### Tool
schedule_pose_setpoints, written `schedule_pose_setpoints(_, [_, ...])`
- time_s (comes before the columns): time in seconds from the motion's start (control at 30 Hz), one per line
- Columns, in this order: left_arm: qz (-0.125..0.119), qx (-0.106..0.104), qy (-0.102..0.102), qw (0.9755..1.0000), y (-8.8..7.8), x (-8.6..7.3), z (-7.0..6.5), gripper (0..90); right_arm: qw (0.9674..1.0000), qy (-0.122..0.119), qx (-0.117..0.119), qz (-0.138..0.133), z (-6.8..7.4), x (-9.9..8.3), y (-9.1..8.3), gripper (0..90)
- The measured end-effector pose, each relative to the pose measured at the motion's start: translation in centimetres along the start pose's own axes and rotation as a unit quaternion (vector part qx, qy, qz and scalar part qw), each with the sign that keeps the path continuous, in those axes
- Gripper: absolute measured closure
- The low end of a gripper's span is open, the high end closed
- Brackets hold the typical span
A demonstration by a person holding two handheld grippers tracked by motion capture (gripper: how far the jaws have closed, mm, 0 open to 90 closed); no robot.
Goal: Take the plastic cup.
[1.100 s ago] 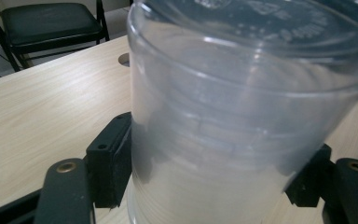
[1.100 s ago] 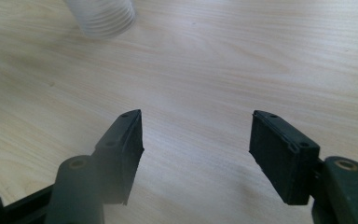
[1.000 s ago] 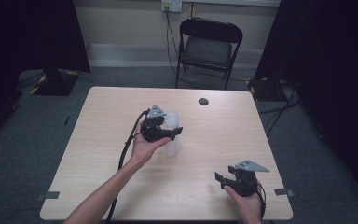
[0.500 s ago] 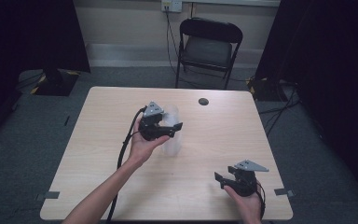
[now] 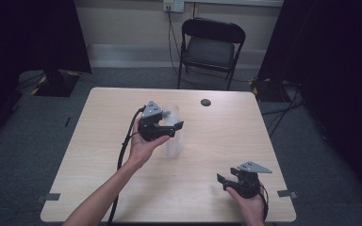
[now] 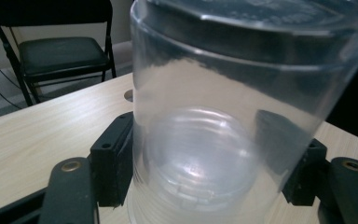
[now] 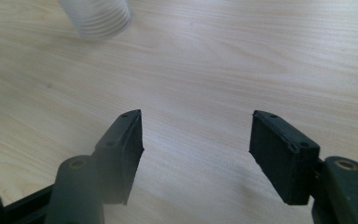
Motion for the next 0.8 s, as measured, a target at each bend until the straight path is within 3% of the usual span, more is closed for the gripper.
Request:
schedule_pose_setpoints(0.1, [-0.006, -0.015, -0.018, 0.9997, -0.1, 0.1, 0.2, 33.4, 1.0000, 0.001, 0.000, 0.000, 0.0, 0.0, 0.0, 34.5])
schedule_pose_setpoints(0.17, [-0.013, -0.007, -0.024, 0.9996, -0.3, 0.1, 0.3, 33.9, 1.0000, 0.002, 0.002, -0.003, 0.0, 0.0, 0.0, 34.5])
schedule_pose_setpoints(0.4, [-0.021, -0.010, -0.019, 0.9996, -0.5, 0.4, 0.2, 33.8, 1.0000, -0.002, 0.006, -0.005, 0.1, 0.1, 0.0, 34.5])
schedule_pose_setpoints(0.8, [-0.056, -0.006, -0.023, 0.9981, -1.6, 1.3, 0.2, 34.4, 0.9999, -0.001, 0.008, -0.006, 0.2, 0.1, 0.0, 33.7])
Point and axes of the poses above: each handheld gripper's, and its own axes: y roughly forward along the jaws, x roughly out of its top, z roughly to its left, the point moved 4 cm from there along y, roughly forward along the jaws, and after that the axes turned 12 degrees about x, right-handed, at the moved point
